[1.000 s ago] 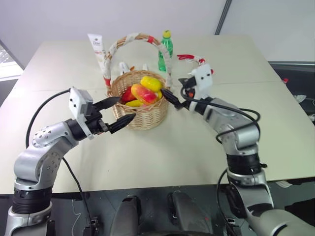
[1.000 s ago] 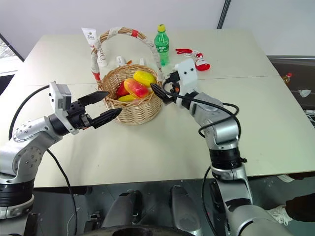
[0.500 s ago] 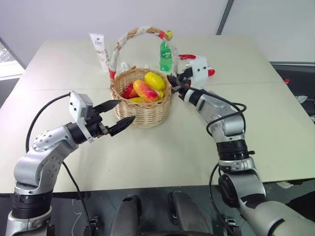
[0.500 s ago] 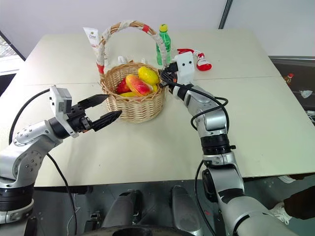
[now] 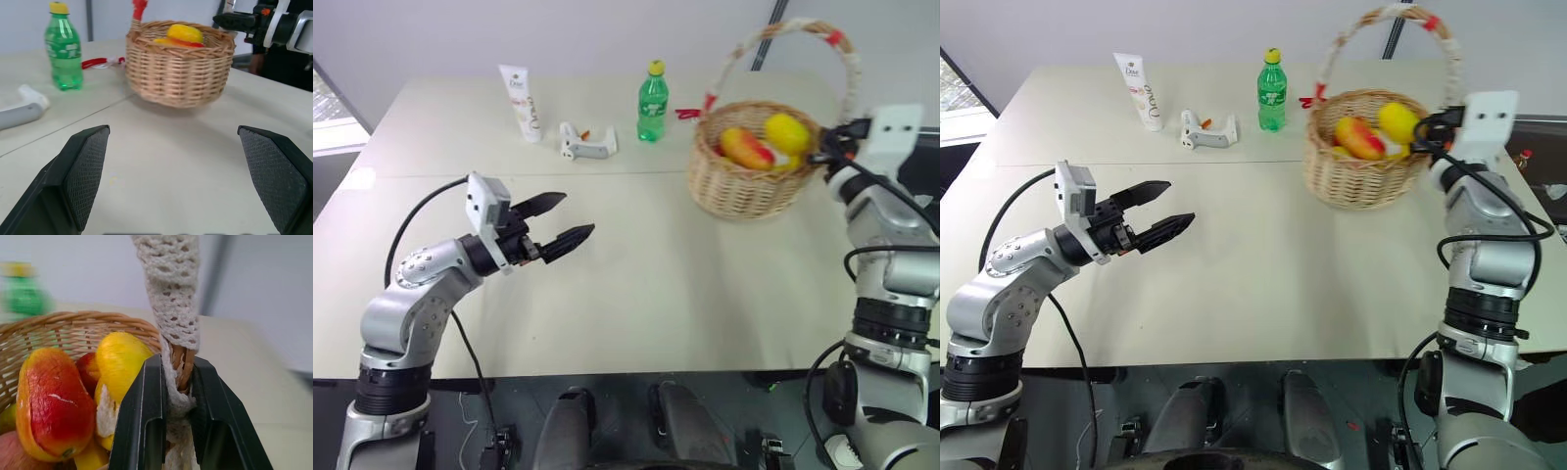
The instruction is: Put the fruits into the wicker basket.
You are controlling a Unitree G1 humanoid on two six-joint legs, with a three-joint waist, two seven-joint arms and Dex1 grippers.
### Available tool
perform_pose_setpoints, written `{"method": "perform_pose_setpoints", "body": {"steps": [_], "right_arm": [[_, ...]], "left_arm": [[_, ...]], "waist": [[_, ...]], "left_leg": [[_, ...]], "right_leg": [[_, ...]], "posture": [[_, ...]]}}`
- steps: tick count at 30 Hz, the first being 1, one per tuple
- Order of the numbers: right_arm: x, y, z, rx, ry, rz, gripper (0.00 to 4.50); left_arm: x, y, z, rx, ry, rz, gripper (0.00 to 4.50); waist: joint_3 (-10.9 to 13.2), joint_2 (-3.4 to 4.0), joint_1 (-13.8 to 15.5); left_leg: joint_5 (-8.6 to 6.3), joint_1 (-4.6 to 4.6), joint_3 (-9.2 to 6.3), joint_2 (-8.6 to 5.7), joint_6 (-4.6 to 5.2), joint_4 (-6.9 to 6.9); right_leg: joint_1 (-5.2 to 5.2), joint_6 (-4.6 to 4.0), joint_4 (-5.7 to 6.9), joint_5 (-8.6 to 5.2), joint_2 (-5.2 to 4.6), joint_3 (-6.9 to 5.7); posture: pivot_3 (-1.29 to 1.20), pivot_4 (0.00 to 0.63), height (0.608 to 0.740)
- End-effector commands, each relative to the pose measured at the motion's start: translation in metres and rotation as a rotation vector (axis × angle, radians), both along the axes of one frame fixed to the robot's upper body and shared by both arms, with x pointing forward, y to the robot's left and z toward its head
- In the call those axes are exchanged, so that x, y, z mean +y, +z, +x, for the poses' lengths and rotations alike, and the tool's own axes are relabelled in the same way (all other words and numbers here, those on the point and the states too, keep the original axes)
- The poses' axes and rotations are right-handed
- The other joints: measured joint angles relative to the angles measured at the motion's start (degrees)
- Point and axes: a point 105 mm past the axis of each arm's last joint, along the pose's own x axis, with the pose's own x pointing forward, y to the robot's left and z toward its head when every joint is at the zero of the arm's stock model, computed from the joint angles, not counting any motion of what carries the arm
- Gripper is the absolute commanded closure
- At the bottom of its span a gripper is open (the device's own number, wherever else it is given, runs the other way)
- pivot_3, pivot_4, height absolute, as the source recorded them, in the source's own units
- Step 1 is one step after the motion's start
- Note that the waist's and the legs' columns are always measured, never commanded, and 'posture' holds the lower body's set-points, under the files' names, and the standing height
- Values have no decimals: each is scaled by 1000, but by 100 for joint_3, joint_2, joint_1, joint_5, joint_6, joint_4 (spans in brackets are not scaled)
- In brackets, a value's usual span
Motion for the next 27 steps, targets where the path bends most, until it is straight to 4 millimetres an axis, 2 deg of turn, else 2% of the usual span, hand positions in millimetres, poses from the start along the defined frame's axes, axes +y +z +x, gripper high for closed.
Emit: {"method": "perform_pose_setpoints", "body": {"steps": [1, 4, 12, 13, 14, 17, 19, 20, 23, 27], "right_arm": [[-31, 3, -5, -60, -132, 57, 4378], [-37, -4, -5, -60, -147, 60, 4378], [-38, -2, -14, -78, -157, 33, 258], [-38, -1, -15, -79, -159, 22, 51], [-40, 1, -22, -80, -154, -6, 51], [-43, -12, -49, -26, -59, -81, 51], [-35, -24, -60, 25, 32, -124, 51], [-28, -29, -63, 43, 87, -119, 51], [15, -36, -69, 55, 326, -146, 51], [57, -43, -69, 61, 498, -177, 51]], "left_arm": [[-6, 9, 1, -52, -28, -4, 0], [-6, 9, 3, -53, -30, -4, 0], [-4, 8, 6, -55, -22, -1, 0], [-3, 8, 6, -56, -19, -2, 0], [-1, 7, 7, -51, -4, 0, 0], [17, -5, 11, 5, 89, 10, 0], [33, -12, 16, 16, 178, 17, 0], [42, -15, 19, 27, 222, 11, 0], [67, -29, 20, 70, 325, -7, 0], [84, -39, 19, 85, 398, 5, 0]], "waist": [[0, 0, -43], [2, 7, -115], [2, 7, -80], [2, 7, -78], [2, 7, -77], [1, 9, -18], [1, 9, -3], [0, 8, -23], [0, 9, -112], [1, 9, -149]], "left_leg": [[0, 0, 0, 0, 0, 0], [1, 2, 4, 1, 0, 0], [1, 4, 5, 4, 0, 1], [1, 3, 5, 4, 0, 1], [1, 4, 4, 4, 0, 1], [0, -1, -6, 4, 1, -2], [-2, -1, -9, 5, 4, -2], [-2, -1, -8, 5, 4, -2], [-2, 12, -8, 6, 4, 3], [-2, 68, -4, 13, 4, -4]], "right_leg": [[0, 0, 1, 0, 1, 0], [0, 0, 4, 0, 2, 4], [2, 0, 8, 0, 4, 9], [2, 0, 7, 0, 3, 8], [2, 0, 7, 0, 3, 8], [2, 1, 4, -1, 3, 4], [5, 1, 0, -2, 3, 3], [5, 2, -3, -2, 1, 4], [12, 4, -1, 0, 1, 7], [52, 2, 7, -2, 19, 20]], "posture": [[0, 150, 740], [0, 150, 740], [0, 150, 740], [0, 150, 740], [0, 150, 740], [0, 150, 740], [0, 150, 740], [0, 150, 740], [0, 150, 740], [0, 150, 740]]}}
